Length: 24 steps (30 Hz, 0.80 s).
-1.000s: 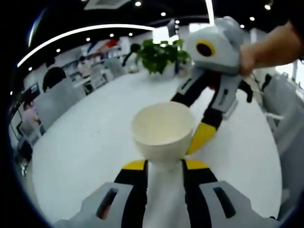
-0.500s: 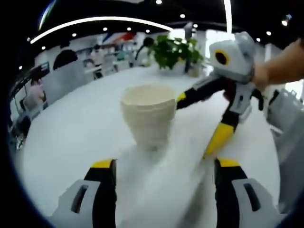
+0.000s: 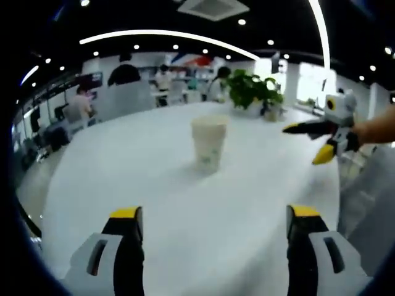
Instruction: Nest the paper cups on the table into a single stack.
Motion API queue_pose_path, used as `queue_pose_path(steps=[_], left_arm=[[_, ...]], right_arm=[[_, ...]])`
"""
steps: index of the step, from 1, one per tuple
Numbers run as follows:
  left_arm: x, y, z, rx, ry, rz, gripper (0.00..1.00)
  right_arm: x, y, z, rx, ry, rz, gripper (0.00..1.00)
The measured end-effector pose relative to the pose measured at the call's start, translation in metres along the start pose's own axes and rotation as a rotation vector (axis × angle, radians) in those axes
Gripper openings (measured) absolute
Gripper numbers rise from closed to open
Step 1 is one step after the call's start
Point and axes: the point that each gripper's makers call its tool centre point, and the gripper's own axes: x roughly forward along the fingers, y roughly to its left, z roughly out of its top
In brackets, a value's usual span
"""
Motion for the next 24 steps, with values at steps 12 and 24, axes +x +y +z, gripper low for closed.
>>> queue_pose_path(steps=[12, 24], left_arm=[[-0.040, -0.026, -0.002, -0.073, -0.093, 0.062, 0.98], [-0.052, -0.037, -0.005, -0.020, -0.052, 0.058, 0.97]], right_arm=[[-0.040, 0.013, -0.015, 0.040, -0.038, -0.091, 1.00], [-0.043, 0.006, -0.012, 0.050, -0.044, -0.134, 0.99]])
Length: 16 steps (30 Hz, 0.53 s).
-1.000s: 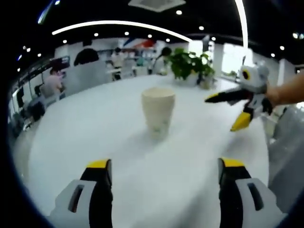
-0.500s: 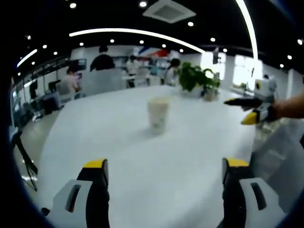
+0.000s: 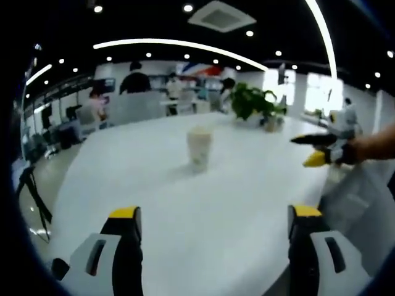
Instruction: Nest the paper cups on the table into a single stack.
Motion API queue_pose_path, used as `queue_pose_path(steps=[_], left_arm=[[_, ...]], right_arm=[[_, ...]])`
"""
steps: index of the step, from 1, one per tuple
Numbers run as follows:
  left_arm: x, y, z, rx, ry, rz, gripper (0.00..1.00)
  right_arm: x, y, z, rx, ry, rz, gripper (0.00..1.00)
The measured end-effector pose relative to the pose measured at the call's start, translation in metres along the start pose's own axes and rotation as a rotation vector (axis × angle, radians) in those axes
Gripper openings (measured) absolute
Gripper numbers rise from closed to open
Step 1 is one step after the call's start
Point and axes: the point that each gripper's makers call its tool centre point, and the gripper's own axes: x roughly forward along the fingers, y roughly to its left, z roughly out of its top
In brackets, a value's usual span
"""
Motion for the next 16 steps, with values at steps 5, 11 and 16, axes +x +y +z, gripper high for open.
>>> queue_pose_path(steps=[5, 11, 16], left_arm=[[-0.007, 0.004, -0.002, -0.013, -0.017, 0.031, 0.95], [-0.008, 0.003, -0.004, 0.066, -0.017, 0.059, 0.93], [-0.005, -0.007, -0.008, 0.118, 0.001, 0.035, 0.93]], right_arm=[[0.001, 0.010, 0.003, -0.023, -0.023, 0.017, 0.98], [0.003, 0.013, -0.012, -0.053, 0.029, 0.022, 0.95], [0.002, 0.012, -0.016, -0.060, 0.047, 0.014, 0.92]])
